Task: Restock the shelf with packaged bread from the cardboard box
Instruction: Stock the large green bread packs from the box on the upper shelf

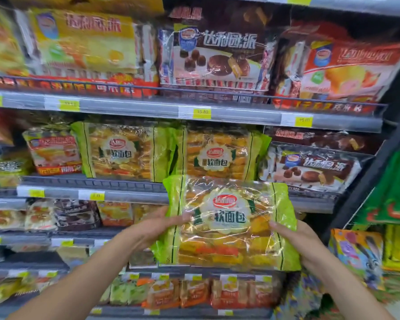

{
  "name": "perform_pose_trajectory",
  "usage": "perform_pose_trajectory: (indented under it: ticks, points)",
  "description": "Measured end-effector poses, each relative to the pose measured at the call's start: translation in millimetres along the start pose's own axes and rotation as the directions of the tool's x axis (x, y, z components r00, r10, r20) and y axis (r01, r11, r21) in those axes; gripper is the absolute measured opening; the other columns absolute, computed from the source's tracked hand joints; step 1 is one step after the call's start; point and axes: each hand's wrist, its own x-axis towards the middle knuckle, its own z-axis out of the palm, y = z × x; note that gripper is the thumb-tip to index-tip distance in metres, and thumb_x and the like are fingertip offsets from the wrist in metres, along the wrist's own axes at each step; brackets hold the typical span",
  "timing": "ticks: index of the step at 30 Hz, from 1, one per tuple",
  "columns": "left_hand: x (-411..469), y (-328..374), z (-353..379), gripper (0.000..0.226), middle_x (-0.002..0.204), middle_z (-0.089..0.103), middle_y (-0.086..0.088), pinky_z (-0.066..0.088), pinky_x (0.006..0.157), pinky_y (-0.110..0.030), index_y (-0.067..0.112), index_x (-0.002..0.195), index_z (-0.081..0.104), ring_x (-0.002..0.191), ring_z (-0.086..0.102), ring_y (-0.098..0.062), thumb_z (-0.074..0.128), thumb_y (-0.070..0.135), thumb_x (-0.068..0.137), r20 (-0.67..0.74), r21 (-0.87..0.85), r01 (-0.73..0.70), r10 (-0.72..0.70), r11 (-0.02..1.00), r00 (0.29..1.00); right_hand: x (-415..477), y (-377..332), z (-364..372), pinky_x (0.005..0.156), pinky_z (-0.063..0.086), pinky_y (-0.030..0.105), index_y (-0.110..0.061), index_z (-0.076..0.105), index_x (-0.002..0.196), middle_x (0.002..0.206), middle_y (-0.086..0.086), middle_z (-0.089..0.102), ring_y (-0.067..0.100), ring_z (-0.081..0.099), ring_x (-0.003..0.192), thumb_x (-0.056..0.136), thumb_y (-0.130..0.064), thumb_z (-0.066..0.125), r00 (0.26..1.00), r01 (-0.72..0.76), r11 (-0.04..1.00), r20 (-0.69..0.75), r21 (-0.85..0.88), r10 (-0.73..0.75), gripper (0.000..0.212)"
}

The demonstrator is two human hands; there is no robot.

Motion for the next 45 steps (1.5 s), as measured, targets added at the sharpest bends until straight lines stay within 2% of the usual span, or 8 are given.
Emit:
perform_pose_trajectory:
  ticks: [4, 8, 14, 19, 34, 38, 40, 45]
  points:
    - [22.1, 12.7, -15.8, 0.117, 0.167, 0.014, -0.004, 0.025, 0.119, -0.046, 0.022, 0.160, 0.008, 0.151, 0.022, -0.028, 0.078, 0.055, 0.072, -0.098, 0.126, -0.102, 0.114, 0.987, 0.989, 13.9, -17.9, 12.0, 0.094, 0.053, 0.042, -0.017, 0.074, 0.110, 0.105, 0.000, 0.077, 0.019, 0.072, 0.101, 0.049, -0.061, 0.089, 0.993, 0.113, 0.990, -0.029, -0.088, -0.115, 0.077]
    - [37.4, 35.1, -25.9, 0.110, 0.168, 0.012, -0.002, 0.025, 0.119, -0.045, 0.022, 0.160, 0.005, 0.152, 0.020, -0.026, 0.074, 0.054, 0.081, -0.137, 0.224, -0.174, 0.208, 0.959, 0.969, 38.4, -37.9, 20.1, 0.091, 0.051, 0.035, -0.025, 0.069, 0.116, 0.111, -0.006, 0.075, 0.013, 0.069, 0.104, 0.077, -0.039, 0.082, 0.985, 0.135, 0.976, -0.080, -0.170, -0.150, 0.044]
    - [74.9, 77.6, -41.4, 0.108, 0.167, 0.013, -0.006, 0.023, 0.120, -0.043, 0.016, 0.160, 0.005, 0.152, 0.019, -0.026, 0.075, 0.047, 0.083, -0.163, 0.280, -0.278, 0.331, 0.919, 0.929, 88.8, -72.1, 31.0, 0.099, 0.050, 0.041, -0.022, 0.067, 0.121, 0.117, -0.004, 0.071, 0.017, 0.065, 0.110, 0.081, -0.036, 0.080, 0.956, 0.173, 0.934, -0.174, -0.313, -0.235, 0.044]
    - [116.0, 100.3, -57.6, 0.106, 0.165, 0.021, -0.004, 0.028, 0.119, -0.047, 0.017, 0.160, 0.014, 0.150, 0.027, -0.028, 0.077, 0.049, 0.080, -0.192, 0.315, -0.278, 0.348, 0.907, 0.918, 129.7, -99.4, 40.8, 0.081, 0.050, 0.033, -0.014, 0.069, 0.112, 0.112, 0.002, 0.072, 0.022, 0.066, 0.105, 0.079, -0.034, 0.082, 0.928, 0.168, 0.919, -0.257, -0.358, -0.270, 0.040]
    - [162.4, 82.0, -53.6, 0.097, 0.164, 0.023, -0.009, 0.024, 0.120, -0.040, 0.007, 0.158, 0.014, 0.150, 0.025, -0.026, 0.073, 0.039, 0.088, -0.293, 0.269, -0.252, 0.329, 0.929, 0.898, 177.8, -85.4, 57.3, 0.100, 0.049, 0.048, -0.012, 0.060, 0.123, 0.121, 0.005, 0.067, 0.027, 0.061, 0.113, 0.073, -0.047, 0.084, 0.907, 0.128, 0.911, -0.326, -0.391, -0.267, 0.066]
    - [167.5, 63.0, -50.0, 0.052, 0.108, 0.046, -0.003, 0.043, 0.081, -0.036, 0.007, 0.114, 0.045, 0.102, 0.051, -0.023, 0.073, 0.042, 0.088, -0.350, 0.366, -0.155, 0.290, 0.918, 0.891, 174.6, -66.7, 60.3, 0.092, 0.048, 0.039, -0.008, 0.062, 0.113, 0.108, 0.006, 0.068, 0.027, 0.062, 0.104, 0.082, -0.028, 0.081, 0.904, 0.148, 0.922, -0.330, -0.358, -0.273, 0.042]
    - [169.8, 54.8, -48.5, 0.049, 0.081, 0.037, -0.004, 0.033, 0.060, -0.035, 0.009, 0.086, 0.040, 0.074, 0.041, -0.021, 0.075, 0.042, 0.086, -0.380, 0.401, -0.154, 0.317, 0.903, 0.869, 175.5, -57.3, 60.5, 0.087, 0.049, 0.037, -0.004, 0.061, 0.116, 0.102, 0.003, 0.067, 0.025, 0.062, 0.099, 0.079, -0.033, 0.083, 0.901, 0.153, 0.926, -0.336, -0.346, -0.274, 0.052]
    - [170.4, 52.7, -41.5, 0.050, 0.068, 0.032, -0.002, 0.028, 0.051, -0.032, 0.013, 0.073, 0.037, 0.063, 0.036, -0.019, 0.077, 0.040, 0.085, -0.412, 0.398, -0.169, 0.340, 0.902, 0.845, 179.9, -57.4, 59.8, 0.087, 0.044, 0.035, -0.007, 0.056, 0.117, 0.098, -0.003, 0.063, 0.027, 0.060, 0.105, 0.081, -0.029, 0.080, 0.904, 0.158, 0.933, -0.332, -0.324, -0.269, 0.048]
